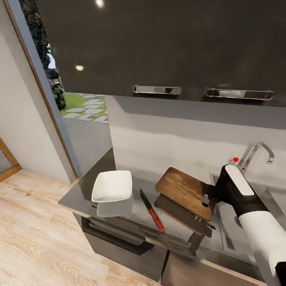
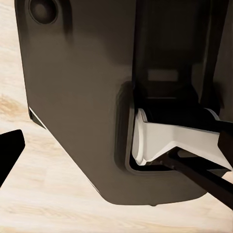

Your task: In the kitchen, take the Vidalia onion out of the sink, dice it on the chopping board with the paring knife, put the diced onion into the bowl on the countertop, then place both the paring knife and the chopping board into the sink.

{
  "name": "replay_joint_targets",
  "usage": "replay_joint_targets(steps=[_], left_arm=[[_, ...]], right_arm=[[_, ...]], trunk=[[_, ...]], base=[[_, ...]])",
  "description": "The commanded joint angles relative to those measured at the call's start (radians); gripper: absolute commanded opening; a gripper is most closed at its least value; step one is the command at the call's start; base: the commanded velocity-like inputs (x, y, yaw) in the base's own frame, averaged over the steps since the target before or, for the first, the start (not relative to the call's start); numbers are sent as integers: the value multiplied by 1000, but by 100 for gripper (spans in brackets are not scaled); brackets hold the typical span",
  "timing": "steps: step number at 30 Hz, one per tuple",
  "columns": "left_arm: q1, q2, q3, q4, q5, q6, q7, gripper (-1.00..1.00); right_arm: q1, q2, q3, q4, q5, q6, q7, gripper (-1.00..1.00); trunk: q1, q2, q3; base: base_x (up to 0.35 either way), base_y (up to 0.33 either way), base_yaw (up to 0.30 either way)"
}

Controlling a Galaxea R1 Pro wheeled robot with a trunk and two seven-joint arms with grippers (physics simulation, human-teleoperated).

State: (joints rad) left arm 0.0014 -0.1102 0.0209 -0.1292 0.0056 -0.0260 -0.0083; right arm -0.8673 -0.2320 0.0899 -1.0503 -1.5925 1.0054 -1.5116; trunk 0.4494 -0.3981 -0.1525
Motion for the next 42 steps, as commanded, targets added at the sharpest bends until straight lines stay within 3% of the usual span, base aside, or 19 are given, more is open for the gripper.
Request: replay_joint_targets(steps=[1,6,10,18,23,37,42], left_arm=[[0,0,2,-1,1,-2,-1,100],[0,0,2,-1,1,-2,-1,100],[0,0,2,-1,1,-2,-1,100],[0,0,2,-1,1,-2,-1,100],[0,0,2,-1,1,-2,-1,100],[0,0,2,-1,1,-2,-1,100],[0,0,2,-1,1,-2,-1,100]], right_arm=[[-1,-2,1,-1,-9,10,-11,-100],[-1,-3,1,-1,-7,12,-11,-100],[-1,-24,1,0,-6,14,-10,-100],[-1,-29,3,2,-7,15,-13,-100],[-1,-63,5,4,-9,26,-11,-100],[-1,-67,36,4,-13,27,-9,-100],[-1,-66,35,4,-43,27,-7,-100]], trunk=[[1,-2,-2],[1,-2,-2],[1,-2,-2],[1,-2,-2],[1,-2,-2],[1,-2,-2],[1,-2,-2]], base=[[0,0,0],[0,0,0],[0,0,0],[0,0,0],[0,0,0],[0,0,0],[0,0,0]])
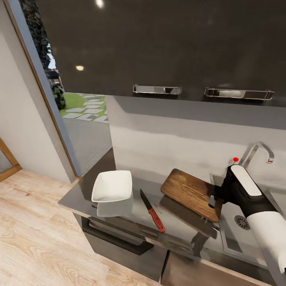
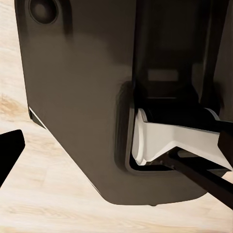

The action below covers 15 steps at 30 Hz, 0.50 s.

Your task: In the kitchen, take the Vidalia onion out of the sink, dice it on the chopping board with the paring knife, put the diced onion into the bowl on the countertop, then place both the paring knife and the chopping board into the sink.

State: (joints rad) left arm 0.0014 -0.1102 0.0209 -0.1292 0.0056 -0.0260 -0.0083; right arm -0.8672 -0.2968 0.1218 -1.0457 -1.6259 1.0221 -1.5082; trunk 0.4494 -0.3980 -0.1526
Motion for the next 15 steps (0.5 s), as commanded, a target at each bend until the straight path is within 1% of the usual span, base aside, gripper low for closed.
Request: replay_joint_targets(steps=[1,7,15], left_arm=[[0,0,2,-1,1,-2,-1,100],[0,0,2,-1,1,-2,-1,100],[0,0,2,-1,1,-2,-1,100]], right_arm=[[-1,-1,4,-1,-15,10,-10,-100],[-1,-1,7,4,-26,10,-8,-100],[-1,-1,7,15,-28,10,-7,-100]], trunk=[[1,-2,-2],[1,-2,-2],[1,-2,-2]], base=[[0,0,0],[0,0,0],[0,0,0]])
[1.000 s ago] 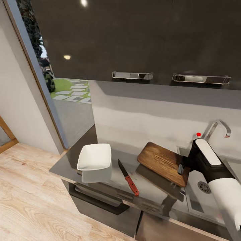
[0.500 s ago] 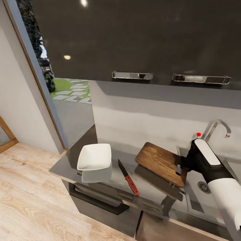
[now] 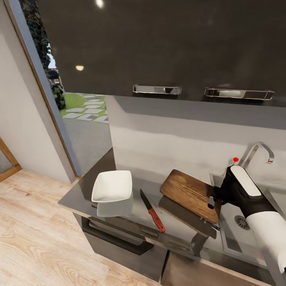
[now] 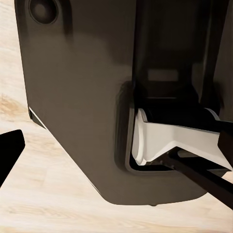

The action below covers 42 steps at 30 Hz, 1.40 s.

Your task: In the kitchen, take the Vidalia onion out of the sink, dice it on the chopping board with the paring knife, put the diced onion into the bowl on the countertop, then place both the paring knife and the chopping board into the sink.

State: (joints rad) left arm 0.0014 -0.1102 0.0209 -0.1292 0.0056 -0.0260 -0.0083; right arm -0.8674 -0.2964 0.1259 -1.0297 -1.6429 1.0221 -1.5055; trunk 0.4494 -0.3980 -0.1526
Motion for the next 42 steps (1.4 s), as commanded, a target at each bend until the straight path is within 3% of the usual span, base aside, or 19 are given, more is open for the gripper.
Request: replay_joint_targets(steps=[1,18,25,42], left_arm=[[0,0,2,-1,1,-2,-1,100],[0,0,2,-1,1,-2,-1,100],[0,0,2,-1,1,-2,-1,100],[0,0,2,-1,1,-2,-1,100]], right_arm=[[-1,-1,3,0,-11,10,-10,-100],[-1,4,6,40,-12,10,5,-100],[-1,5,69,40,-12,10,55,-100],[3,5,78,40,-12,9,56,-100]], trunk=[[1,-2,-2],[1,-2,-2],[1,-2,-2],[1,-2,-2]], base=[[0,0,0],[0,0,0],[0,0,0],[0,0,3]])
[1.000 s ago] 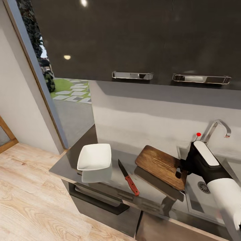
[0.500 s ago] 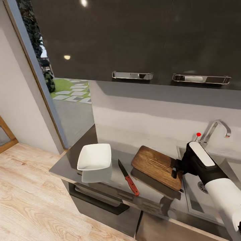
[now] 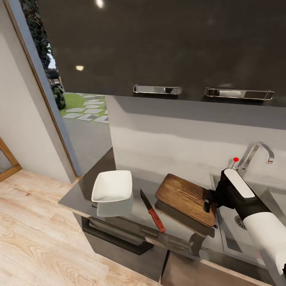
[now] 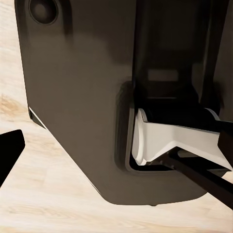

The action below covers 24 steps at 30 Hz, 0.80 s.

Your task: In the kitchen, take the Vidalia onion out of the sink, dice it on the chopping board with the paring knife, put the diced onion into the bowl on the countertop, then place both the paring knife and the chopping board into the sink.

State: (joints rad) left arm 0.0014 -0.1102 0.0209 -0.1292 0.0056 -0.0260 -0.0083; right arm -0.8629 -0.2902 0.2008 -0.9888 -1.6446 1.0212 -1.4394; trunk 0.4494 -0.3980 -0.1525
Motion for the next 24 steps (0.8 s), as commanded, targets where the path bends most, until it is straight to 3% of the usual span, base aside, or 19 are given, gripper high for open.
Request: replay_joint_targets(steps=[1,11,24], left_arm=[[0,0,2,-1,1,-2,-1,100],[0,0,2,-1,1,-2,-1,100],[0,0,2,-1,1,-2,-1,100]], right_arm=[[-1,-1,3,-1,-11,10,-10,-100],[-1,-1,3,-1,-11,10,-10,-100],[-1,-1,3,-1,-11,10,-10,-100]], trunk=[[1,-2,-2],[1,-2,-2],[1,-2,-2]], base=[[0,0,68],[0,-1,55],[0,-90,1]])
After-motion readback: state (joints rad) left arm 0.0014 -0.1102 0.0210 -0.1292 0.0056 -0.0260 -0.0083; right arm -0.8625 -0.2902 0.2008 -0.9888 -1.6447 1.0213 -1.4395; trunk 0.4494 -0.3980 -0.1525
